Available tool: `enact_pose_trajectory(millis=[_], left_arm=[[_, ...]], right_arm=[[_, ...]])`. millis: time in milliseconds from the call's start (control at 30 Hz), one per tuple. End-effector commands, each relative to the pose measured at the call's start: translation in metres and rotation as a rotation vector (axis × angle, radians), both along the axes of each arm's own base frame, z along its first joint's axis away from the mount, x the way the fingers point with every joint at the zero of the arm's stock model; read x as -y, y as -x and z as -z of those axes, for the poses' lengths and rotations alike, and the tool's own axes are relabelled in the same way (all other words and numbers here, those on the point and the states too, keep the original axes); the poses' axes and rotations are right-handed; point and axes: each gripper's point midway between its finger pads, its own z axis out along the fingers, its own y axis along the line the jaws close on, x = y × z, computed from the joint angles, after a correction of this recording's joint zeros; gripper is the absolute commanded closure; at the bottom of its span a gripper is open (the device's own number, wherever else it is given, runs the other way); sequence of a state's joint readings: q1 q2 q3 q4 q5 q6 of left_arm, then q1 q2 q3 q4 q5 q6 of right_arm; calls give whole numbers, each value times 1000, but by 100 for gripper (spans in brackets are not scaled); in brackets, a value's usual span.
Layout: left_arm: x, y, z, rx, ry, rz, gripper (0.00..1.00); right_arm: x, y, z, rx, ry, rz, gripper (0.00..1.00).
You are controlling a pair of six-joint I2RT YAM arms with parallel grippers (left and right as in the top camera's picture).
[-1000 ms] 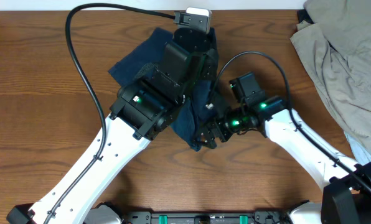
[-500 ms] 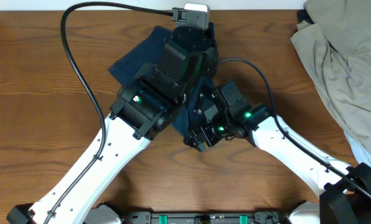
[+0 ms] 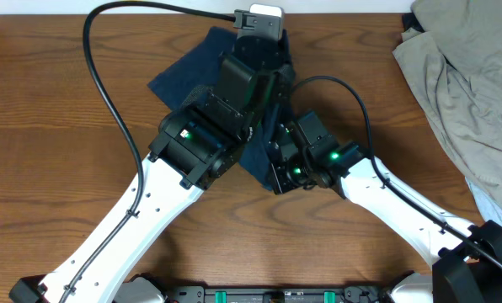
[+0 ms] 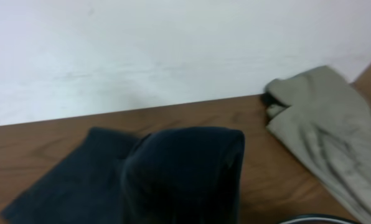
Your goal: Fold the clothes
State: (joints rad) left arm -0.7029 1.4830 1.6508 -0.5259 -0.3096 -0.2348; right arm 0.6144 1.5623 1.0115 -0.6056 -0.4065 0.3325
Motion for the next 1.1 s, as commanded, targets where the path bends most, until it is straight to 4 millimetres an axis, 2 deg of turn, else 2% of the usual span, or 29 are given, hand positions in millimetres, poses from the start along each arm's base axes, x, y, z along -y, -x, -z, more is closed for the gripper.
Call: enact_pose_trajectory(millis=[0, 67, 133, 200, 300, 333, 400, 500, 600, 700, 867, 967, 1067], left_arm=[[-31, -1, -32, 87, -31, -104, 94], [-42, -4, -35, 92, -34, -127, 94], [-56, -9, -37, 96, -31, -161, 94], [-70, -16, -40, 103, -23, -199, 94], [-93, -34, -49, 143, 20, -273, 94], [-97, -39, -53, 160, 34, -283, 94], [-106, -49, -67, 212, 80, -296, 94], [-116, -58, -87, 278, 179, -315, 94], [-122, -61, -92, 285, 235, -326, 94], [-123, -58, -77, 227, 226, -336, 94], [-119, -51, -62, 154, 210, -307, 94], [-115, -43, -68, 155, 229, -264, 94], [-111, -29, -84, 179, 262, -214, 94]], right_arm=[[34, -13, -2, 26, 97, 97, 99], [63, -33, -14, 74, 149, 193, 99], [93, -59, -41, 166, 160, 286, 99], [122, -89, -80, 286, 140, 363, 99], [175, -133, -157, 475, 103, 510, 99], [187, -140, -174, 511, 96, 545, 99], [217, -154, -222, 613, 83, 627, 99], [252, -160, -286, 759, 74, 711, 99], [273, -155, -327, 846, 82, 752, 99], [282, -143, -346, 874, 119, 743, 99], [296, -136, -345, 861, 196, 789, 99], [297, -135, -343, 854, 201, 790, 99], [297, -136, -345, 861, 199, 790, 99]])
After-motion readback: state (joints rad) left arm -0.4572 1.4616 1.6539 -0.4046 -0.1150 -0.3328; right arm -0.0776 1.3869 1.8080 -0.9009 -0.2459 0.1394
